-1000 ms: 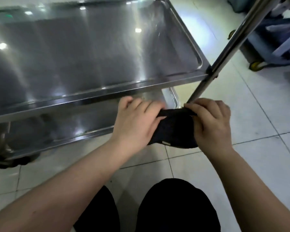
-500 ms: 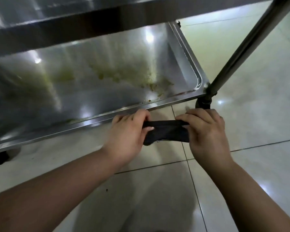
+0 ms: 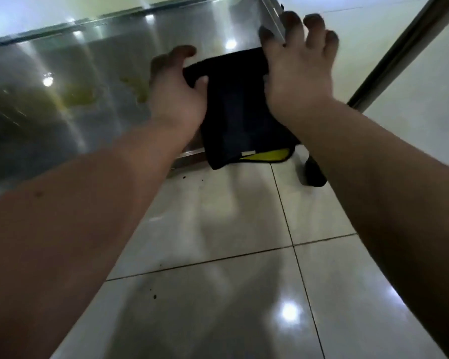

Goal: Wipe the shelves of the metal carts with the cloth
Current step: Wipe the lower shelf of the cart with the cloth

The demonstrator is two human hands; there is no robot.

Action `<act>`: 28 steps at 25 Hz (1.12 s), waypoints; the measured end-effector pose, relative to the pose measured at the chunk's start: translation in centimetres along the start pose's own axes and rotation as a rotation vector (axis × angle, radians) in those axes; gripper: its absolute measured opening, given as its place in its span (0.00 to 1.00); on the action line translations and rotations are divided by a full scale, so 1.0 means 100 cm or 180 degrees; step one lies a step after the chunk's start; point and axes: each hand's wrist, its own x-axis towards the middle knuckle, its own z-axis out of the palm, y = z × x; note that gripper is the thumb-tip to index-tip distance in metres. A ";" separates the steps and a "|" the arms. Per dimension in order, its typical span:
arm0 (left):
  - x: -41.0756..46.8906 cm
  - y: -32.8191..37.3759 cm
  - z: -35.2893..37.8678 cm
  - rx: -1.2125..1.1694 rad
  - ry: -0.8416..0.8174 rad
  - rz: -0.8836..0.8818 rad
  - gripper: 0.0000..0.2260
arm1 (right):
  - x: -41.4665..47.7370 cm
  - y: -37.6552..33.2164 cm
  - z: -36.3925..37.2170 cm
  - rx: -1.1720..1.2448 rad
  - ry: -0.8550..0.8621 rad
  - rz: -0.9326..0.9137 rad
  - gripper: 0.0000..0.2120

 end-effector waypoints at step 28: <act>-0.027 -0.098 -0.015 0.2102 -0.1292 -0.0072 0.24 | -0.093 -0.038 0.067 0.0644 -0.1534 0.0181 0.30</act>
